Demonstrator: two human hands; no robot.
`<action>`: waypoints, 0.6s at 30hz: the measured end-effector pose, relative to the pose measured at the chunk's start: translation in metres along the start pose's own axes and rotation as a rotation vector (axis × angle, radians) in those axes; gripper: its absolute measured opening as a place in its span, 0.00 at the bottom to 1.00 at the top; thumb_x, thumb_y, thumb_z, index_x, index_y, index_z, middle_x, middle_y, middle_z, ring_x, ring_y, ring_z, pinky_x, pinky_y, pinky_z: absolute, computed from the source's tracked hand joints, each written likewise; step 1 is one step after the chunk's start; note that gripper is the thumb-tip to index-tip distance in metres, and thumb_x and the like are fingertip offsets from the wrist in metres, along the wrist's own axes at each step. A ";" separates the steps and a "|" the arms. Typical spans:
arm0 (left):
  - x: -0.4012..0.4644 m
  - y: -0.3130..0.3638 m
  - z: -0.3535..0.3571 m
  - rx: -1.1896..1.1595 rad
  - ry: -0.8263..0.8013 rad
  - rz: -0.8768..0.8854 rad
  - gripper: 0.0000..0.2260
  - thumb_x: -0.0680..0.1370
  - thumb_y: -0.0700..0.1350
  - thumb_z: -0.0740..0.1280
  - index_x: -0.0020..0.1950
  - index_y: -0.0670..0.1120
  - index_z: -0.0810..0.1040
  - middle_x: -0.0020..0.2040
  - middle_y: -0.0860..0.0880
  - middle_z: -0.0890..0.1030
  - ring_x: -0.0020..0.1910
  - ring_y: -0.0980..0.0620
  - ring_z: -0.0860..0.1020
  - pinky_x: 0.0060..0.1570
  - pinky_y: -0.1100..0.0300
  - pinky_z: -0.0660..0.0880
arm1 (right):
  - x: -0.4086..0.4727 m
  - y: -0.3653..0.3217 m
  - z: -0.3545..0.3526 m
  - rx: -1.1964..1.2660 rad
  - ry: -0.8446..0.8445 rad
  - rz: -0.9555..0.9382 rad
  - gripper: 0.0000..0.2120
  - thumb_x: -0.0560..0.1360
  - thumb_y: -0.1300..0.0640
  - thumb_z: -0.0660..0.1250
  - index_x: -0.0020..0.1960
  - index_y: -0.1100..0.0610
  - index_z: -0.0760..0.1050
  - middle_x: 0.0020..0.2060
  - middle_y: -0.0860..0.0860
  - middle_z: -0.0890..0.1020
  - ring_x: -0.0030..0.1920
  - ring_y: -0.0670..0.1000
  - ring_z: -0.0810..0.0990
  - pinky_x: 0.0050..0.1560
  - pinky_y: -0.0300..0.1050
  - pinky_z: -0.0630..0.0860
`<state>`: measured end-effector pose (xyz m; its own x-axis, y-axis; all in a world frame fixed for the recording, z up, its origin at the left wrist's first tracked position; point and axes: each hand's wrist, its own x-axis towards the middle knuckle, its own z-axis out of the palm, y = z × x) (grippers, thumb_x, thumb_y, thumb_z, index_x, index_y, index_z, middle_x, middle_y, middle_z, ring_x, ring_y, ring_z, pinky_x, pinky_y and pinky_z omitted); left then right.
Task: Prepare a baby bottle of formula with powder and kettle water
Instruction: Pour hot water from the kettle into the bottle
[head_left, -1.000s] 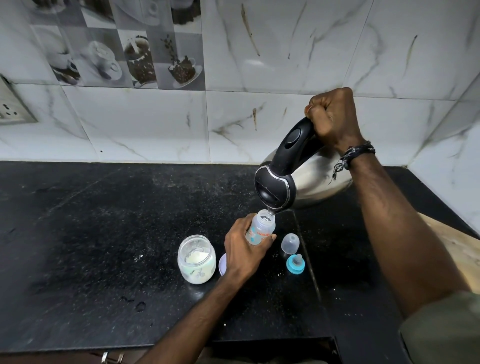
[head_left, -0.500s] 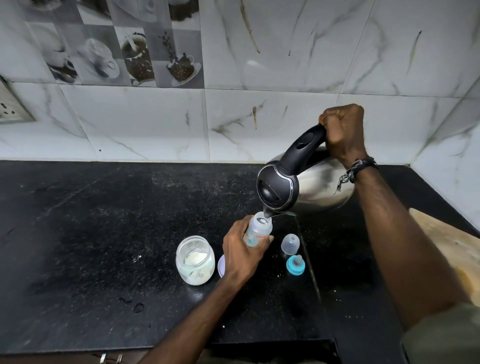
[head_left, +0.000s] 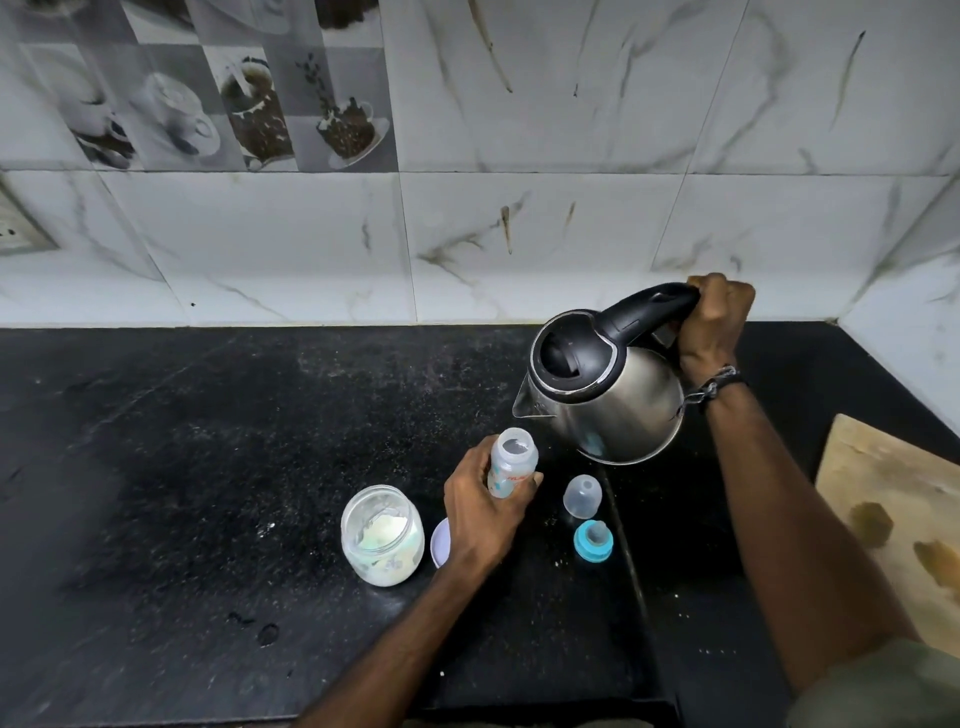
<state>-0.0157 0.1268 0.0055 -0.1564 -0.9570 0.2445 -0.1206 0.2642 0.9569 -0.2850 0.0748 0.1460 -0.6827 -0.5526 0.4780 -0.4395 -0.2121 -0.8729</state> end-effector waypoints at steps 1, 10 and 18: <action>0.001 -0.002 0.001 0.001 0.006 -0.008 0.17 0.70 0.49 0.79 0.56 0.60 0.81 0.51 0.57 0.86 0.51 0.53 0.84 0.52 0.46 0.81 | 0.000 0.007 0.002 0.014 0.033 0.035 0.17 0.66 0.47 0.55 0.21 0.49 0.57 0.20 0.43 0.55 0.27 0.49 0.54 0.31 0.48 0.51; 0.019 -0.013 0.014 0.053 0.078 -0.049 0.18 0.70 0.45 0.79 0.59 0.51 0.82 0.51 0.58 0.86 0.52 0.56 0.84 0.52 0.54 0.81 | 0.017 0.054 0.045 0.159 0.365 0.367 0.15 0.67 0.52 0.58 0.23 0.49 0.61 0.26 0.51 0.62 0.30 0.52 0.61 0.30 0.54 0.59; 0.037 -0.016 0.024 0.088 0.129 -0.087 0.18 0.71 0.38 0.79 0.59 0.48 0.81 0.50 0.57 0.86 0.51 0.58 0.84 0.51 0.62 0.80 | 0.044 0.071 0.112 0.394 0.436 0.560 0.14 0.65 0.51 0.57 0.27 0.59 0.66 0.25 0.57 0.69 0.25 0.53 0.65 0.24 0.40 0.61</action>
<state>-0.0434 0.0902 -0.0049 -0.0154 -0.9826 0.1851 -0.2147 0.1841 0.9592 -0.2810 -0.0547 0.0944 -0.9422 -0.3144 -0.1160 0.2174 -0.3100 -0.9255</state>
